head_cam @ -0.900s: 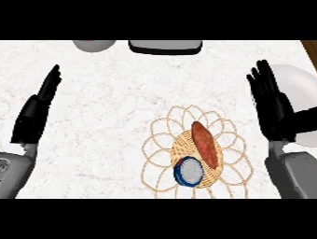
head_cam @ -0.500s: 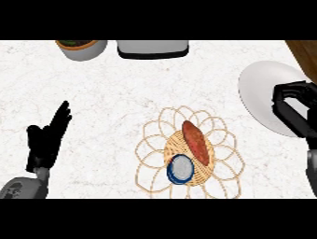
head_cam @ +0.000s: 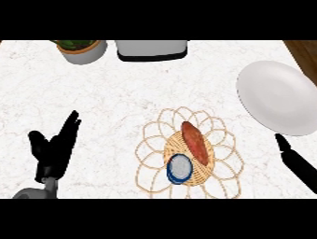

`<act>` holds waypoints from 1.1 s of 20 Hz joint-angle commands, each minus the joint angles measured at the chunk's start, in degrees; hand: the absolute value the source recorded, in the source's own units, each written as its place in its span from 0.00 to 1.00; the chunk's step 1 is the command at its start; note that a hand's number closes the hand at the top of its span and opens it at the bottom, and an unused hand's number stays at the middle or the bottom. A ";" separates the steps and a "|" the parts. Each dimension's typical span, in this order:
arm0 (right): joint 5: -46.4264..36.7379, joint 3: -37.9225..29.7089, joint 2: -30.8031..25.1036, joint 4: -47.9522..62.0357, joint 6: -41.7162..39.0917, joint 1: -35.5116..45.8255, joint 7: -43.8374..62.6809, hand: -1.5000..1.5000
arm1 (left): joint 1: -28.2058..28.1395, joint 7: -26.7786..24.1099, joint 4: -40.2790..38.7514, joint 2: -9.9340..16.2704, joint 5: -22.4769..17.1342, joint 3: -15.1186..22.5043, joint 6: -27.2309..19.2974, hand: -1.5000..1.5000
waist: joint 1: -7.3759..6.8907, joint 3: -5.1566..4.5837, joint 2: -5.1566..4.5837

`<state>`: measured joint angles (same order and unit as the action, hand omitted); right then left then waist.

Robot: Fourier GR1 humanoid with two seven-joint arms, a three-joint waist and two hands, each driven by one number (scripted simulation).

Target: Pick the can from the placemat and place it in the plate

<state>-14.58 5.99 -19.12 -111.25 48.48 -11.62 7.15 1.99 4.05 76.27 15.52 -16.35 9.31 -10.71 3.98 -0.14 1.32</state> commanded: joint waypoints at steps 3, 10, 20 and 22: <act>-15.31 9.58 0.46 -14.26 1.03 -17.18 8.31 0.00 | -3.12 1.35 0.27 -0.58 -1.06 1.39 2.40 0.50 | -2.06 -0.19 -1.02; -24.64 15.08 -8.25 -23.58 -15.76 -26.89 25.52 0.00 | -1.89 3.53 2.50 -2.37 0.99 3.93 0.24 0.50 | -3.21 -0.43 -1.61; -39.84 23.26 -4.13 -25.08 -32.38 -11.54 54.26 0.00 | -0.41 4.94 2.65 -1.23 0.62 3.22 2.39 0.50 | -5.86 -0.28 -1.81; -44.25 26.56 -1.51 -24.48 -34.78 -8.25 58.62 0.00 | -2.16 4.37 3.53 -1.30 0.78 3.71 2.77 0.50 | -5.55 -0.24 -1.52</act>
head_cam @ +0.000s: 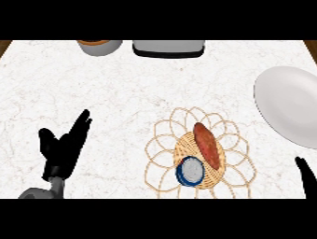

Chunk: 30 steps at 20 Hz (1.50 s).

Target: Pick the can from the placemat and place it in the plate

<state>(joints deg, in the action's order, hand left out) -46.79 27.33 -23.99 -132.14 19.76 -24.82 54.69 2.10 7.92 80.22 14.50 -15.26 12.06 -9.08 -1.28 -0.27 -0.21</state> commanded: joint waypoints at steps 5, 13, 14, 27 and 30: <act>-18.77 10.84 14.76 3.45 -15.47 15.01 20.62 0.00 | -2.07 2.21 1.14 -1.36 1.00 1.36 -1.08 0.50 | -0.04 0.06 0.04; -23.06 18.33 23.77 13.15 -15.20 20.64 25.49 0.00 | -4.30 3.43 2.71 -1.56 1.44 1.40 -0.62 0.50 | 0.82 0.21 0.28; -19.79 16.16 23.81 16.81 -13.73 24.45 26.61 0.00 | -1.25 0.95 -1.75 -2.43 1.77 0.25 -0.59 0.50 | 0.78 0.18 0.02; -19.99 11.10 23.94 23.56 -16.15 24.18 25.03 0.00 | -2.64 9.34 7.58 -2.63 2.75 1.38 -3.33 0.50 | 0.87 0.31 0.28; -20.46 14.40 23.95 26.04 -11.89 24.83 27.79 0.00 | -4.14 4.45 4.66 -2.03 2.71 0.18 -0.93 0.50 | 0.84 0.26 0.24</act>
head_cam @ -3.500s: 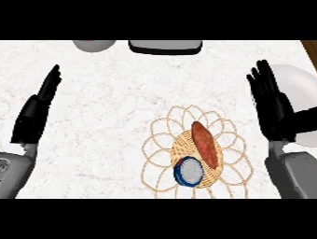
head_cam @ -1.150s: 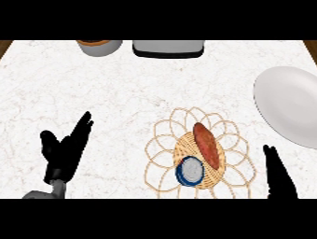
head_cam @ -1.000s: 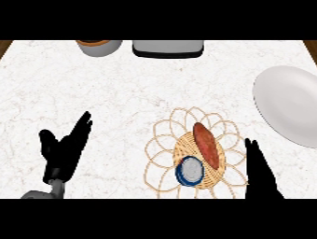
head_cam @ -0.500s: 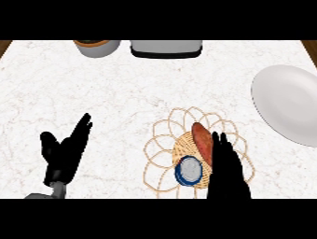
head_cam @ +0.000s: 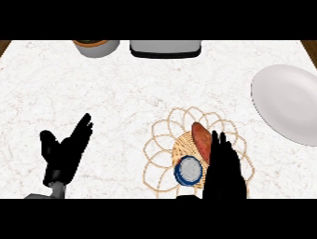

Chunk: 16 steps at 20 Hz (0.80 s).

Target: Pick the can from the placemat and place it in the plate

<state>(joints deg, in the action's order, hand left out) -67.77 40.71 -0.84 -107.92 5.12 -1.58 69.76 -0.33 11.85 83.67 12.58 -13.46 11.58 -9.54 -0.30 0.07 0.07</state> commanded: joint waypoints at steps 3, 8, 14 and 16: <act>4.31 -0.87 0.80 4.06 -0.29 6.84 13.32 0.00 | -2.70 -3.21 -2.22 -0.46 0.69 0.51 2.07 0.50 | -0.37 -0.12 -0.18; 7.49 -2.51 0.80 7.98 1.30 6.20 10.81 0.00 | -1.22 -2.14 -2.02 -0.04 1.23 -0.24 2.21 0.50 | -0.23 -0.08 -0.17; 5.49 2.94 0.80 16.34 3.70 6.32 7.11 1.00 | -0.34 1.07 -0.07 -2.14 2.70 0.73 0.09 0.50 | -0.08 -0.06 -0.09; 4.92 -2.39 0.79 12.47 -2.06 6.91 4.46 1.00 | -0.07 -1.93 -3.87 -1.02 0.87 -2.36 2.81 0.50 | 0.28 -0.09 -0.10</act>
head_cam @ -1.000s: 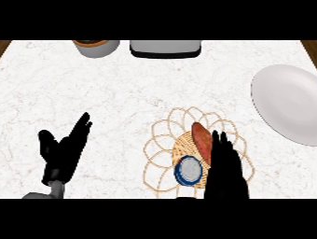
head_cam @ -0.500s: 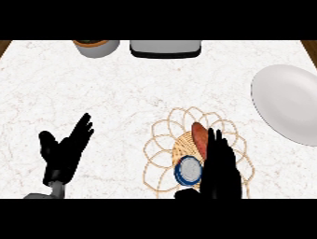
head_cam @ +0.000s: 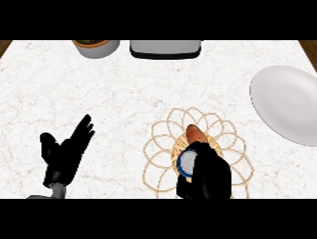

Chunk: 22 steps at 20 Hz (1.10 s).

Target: Pick the can from the placemat and place it in the plate

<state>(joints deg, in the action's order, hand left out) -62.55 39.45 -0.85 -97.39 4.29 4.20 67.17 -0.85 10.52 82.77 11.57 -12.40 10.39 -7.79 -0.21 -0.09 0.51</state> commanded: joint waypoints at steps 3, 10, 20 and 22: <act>-2.03 1.80 0.81 3.34 0.13 2.36 10.12 1.00 | 0.54 -0.02 -1.98 -2.48 1.83 0.73 -1.58 0.50 | 0.09 0.07 -0.51; -8.34 -14.48 0.82 11.61 5.39 16.00 8.12 1.00 | 0.73 0.80 0.33 -2.00 1.43 1.47 0.18 0.50 | -1.96 0.10 -1.33; -27.04 -34.25 0.11 25.58 11.13 37.34 10.97 1.00 | 1.49 0.79 -0.58 -1.85 1.99 2.38 1.16 0.50 | -5.14 -0.04 -2.21; -30.41 -36.82 0.28 27.35 15.27 38.81 11.46 1.00 | 2.81 0.88 -0.86 -2.24 2.76 2.39 0.22 0.50 | -4.78 0.06 -2.49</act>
<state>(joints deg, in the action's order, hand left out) -86.79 7.46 -1.16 -74.27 11.77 36.89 66.64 1.96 10.77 83.03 9.82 -10.33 12.04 -7.14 -4.65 0.03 -1.66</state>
